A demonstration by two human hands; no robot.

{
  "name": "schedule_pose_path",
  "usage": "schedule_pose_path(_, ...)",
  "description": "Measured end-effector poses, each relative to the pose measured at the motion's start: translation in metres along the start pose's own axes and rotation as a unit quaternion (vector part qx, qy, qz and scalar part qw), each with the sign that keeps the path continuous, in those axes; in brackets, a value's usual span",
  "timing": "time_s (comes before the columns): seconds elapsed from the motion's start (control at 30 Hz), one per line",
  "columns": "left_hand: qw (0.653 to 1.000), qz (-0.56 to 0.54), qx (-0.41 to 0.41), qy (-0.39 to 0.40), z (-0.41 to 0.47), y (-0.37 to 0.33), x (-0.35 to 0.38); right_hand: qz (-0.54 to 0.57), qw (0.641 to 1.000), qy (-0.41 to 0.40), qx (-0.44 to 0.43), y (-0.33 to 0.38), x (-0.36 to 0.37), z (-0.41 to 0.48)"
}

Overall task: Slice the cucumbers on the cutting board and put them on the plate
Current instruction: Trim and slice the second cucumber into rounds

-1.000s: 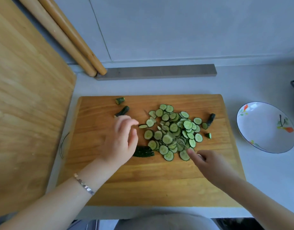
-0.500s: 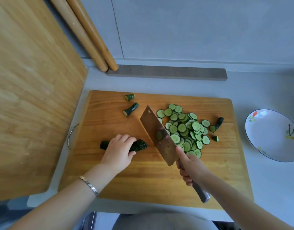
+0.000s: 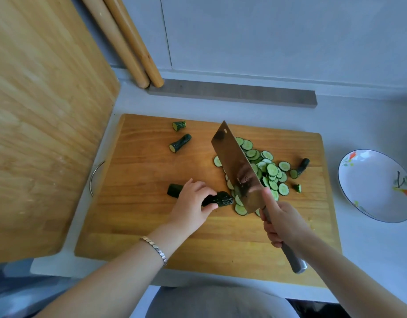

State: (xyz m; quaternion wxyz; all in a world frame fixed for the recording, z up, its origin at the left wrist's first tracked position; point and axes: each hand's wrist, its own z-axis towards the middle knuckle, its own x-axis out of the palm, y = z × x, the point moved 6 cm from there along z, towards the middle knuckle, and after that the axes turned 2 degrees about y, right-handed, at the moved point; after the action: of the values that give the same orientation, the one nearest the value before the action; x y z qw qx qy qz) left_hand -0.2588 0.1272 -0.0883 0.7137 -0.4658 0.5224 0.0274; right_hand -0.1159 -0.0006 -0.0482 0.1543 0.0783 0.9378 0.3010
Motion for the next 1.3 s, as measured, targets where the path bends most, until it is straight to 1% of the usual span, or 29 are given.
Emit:
schedule_pose_path(0.2, 1.0, -0.003, 0.01, 0.0, 0.0, -0.003, 0.0, -0.072, 0.997, 0.001, -0.008, 0.0, 0.002, -0.006)
schedule_pose_path(0.37, 1.0, -0.009, 0.007, -0.005, -0.001, 0.004, -0.006, -0.089, 0.996, 0.011, 0.007, -0.007, 0.007, -0.004)
schedule_pose_path(0.6, 1.0, -0.017, 0.019, -0.009, 0.001, 0.007, -0.007, -0.096, 0.995, 0.012, -0.01, -0.005, 0.006, -0.008)
schedule_pose_path(0.77, 0.999, -0.023, 0.025, -0.009, 0.001, 0.009, -0.006, -0.113, 0.993, 0.028, -0.014, -0.002, 0.008, -0.009)
schedule_pose_path(1.07, 0.999, -0.014, 0.04, -0.019, -0.001, 0.008, -0.005, -0.139, 0.99, 0.027, 0.001, -0.001, 0.011, -0.001)
schedule_pose_path(1.2, 0.998, -0.011, 0.048, -0.024, -0.005, 0.005, -0.005, -0.19, 0.982, 0.007, -0.023, -0.009, 0.027, 0.01)
schedule_pose_path(1.3, 0.998, 0.009, 0.055, -0.033, -0.007, 0.004, -0.005, -0.162, 0.985, -0.005, -0.054, -0.016, 0.035, 0.014)
